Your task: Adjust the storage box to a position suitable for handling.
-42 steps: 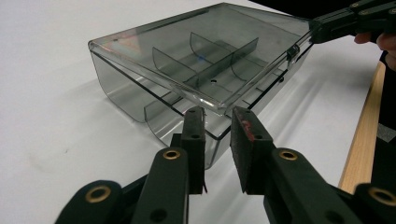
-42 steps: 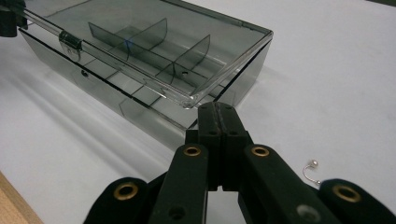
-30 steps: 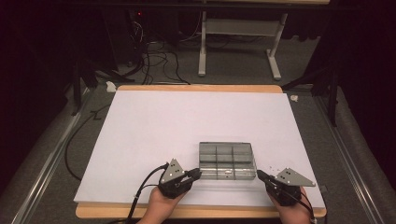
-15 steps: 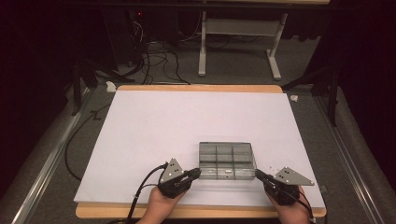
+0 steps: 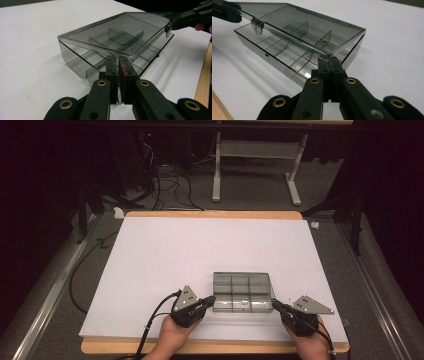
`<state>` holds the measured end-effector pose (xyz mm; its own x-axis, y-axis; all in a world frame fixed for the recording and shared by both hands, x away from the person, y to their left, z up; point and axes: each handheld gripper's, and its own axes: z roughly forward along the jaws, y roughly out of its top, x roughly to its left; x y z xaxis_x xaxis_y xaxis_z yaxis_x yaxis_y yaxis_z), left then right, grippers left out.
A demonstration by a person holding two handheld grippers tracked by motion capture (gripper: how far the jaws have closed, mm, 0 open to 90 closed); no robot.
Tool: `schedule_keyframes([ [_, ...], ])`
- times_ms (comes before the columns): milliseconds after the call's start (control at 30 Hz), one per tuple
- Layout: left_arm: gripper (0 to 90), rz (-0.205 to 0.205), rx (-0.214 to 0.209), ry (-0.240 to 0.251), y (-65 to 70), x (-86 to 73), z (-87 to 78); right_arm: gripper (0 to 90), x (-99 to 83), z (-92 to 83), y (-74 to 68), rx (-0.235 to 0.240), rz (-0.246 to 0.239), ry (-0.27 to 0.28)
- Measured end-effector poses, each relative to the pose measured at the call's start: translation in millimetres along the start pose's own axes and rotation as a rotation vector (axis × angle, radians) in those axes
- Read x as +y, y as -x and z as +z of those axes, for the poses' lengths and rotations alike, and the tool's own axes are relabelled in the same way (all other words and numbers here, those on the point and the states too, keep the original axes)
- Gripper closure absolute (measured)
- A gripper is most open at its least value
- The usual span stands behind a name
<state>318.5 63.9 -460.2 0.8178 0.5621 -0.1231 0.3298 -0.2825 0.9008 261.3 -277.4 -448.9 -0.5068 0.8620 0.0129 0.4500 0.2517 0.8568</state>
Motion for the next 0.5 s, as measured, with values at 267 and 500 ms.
schedule_keyframes([
  [267,86.5,-0.010,-0.009,0.005,-6.0,1.3,5.5,90.0,2.8,10.7,-5.8,-0.015,0.016,-0.015],
  [500,86.6,-0.007,-0.015,0.019,-6.8,3.5,5.1,90.0,3.3,11.9,-7.9,-0.026,0.012,-0.025],
])
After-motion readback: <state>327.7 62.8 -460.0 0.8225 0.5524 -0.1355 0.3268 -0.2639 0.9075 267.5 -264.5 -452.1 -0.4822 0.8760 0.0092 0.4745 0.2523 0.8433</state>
